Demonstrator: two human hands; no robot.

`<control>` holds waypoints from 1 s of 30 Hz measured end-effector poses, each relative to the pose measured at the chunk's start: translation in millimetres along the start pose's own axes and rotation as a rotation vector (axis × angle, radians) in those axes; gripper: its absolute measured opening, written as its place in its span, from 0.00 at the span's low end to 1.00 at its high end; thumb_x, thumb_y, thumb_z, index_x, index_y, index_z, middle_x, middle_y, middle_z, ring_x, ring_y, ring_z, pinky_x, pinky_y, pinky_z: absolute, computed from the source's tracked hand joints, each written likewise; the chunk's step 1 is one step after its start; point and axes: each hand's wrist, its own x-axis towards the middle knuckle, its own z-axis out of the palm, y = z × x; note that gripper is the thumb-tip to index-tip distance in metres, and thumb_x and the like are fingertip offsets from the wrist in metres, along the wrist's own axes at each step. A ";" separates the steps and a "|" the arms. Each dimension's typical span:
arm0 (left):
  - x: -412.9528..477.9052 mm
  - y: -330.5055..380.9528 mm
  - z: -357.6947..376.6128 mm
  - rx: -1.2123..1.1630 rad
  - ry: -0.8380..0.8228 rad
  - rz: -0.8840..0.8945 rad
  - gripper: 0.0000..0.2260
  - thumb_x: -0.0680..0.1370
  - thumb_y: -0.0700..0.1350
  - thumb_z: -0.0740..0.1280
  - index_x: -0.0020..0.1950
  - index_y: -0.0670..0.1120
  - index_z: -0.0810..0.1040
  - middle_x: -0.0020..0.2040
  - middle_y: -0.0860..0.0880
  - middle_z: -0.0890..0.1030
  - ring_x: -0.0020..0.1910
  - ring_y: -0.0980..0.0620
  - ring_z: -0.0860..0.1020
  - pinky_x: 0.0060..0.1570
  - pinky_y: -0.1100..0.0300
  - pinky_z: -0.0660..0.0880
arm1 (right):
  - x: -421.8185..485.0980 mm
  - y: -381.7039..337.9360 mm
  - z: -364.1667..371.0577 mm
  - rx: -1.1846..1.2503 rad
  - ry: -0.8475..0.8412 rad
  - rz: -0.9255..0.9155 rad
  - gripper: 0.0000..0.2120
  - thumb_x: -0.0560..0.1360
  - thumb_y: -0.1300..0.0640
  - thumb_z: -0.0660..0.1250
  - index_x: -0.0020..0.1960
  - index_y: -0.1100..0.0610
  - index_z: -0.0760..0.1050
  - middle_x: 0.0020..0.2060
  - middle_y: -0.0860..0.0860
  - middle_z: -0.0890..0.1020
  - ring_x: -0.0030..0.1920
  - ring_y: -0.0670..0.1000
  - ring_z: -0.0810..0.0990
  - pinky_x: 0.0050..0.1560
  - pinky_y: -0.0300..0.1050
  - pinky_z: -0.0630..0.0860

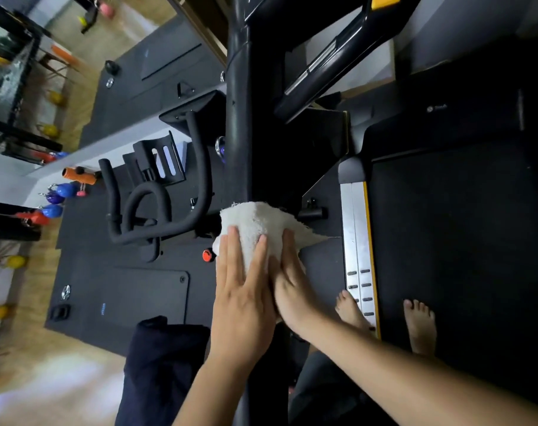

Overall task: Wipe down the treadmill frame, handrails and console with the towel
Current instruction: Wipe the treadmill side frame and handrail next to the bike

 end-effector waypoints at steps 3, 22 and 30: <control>15.7 -2.8 2.6 -0.004 -0.001 -0.025 0.35 0.75 0.44 0.72 0.79 0.49 0.61 0.80 0.36 0.49 0.79 0.36 0.50 0.73 0.39 0.61 | 14.7 -22.0 -8.7 -0.054 0.030 -0.148 0.28 0.82 0.42 0.50 0.77 0.37 0.40 0.78 0.44 0.51 0.74 0.44 0.56 0.74 0.45 0.57; 42.3 7.8 13.2 -0.118 0.056 -0.306 0.31 0.79 0.51 0.50 0.80 0.40 0.50 0.77 0.30 0.57 0.75 0.32 0.58 0.74 0.42 0.58 | 45.0 -92.7 -72.7 -0.993 -0.221 -0.656 0.26 0.80 0.53 0.52 0.77 0.59 0.58 0.77 0.43 0.48 0.77 0.41 0.45 0.73 0.29 0.44; 64.2 -19.7 1.4 -0.443 0.035 -0.195 0.33 0.79 0.57 0.48 0.81 0.42 0.50 0.80 0.37 0.53 0.79 0.41 0.53 0.75 0.47 0.58 | 40.5 -136.4 -61.7 -1.303 -0.467 -1.135 0.20 0.79 0.60 0.59 0.70 0.63 0.71 0.73 0.55 0.68 0.75 0.53 0.64 0.75 0.53 0.59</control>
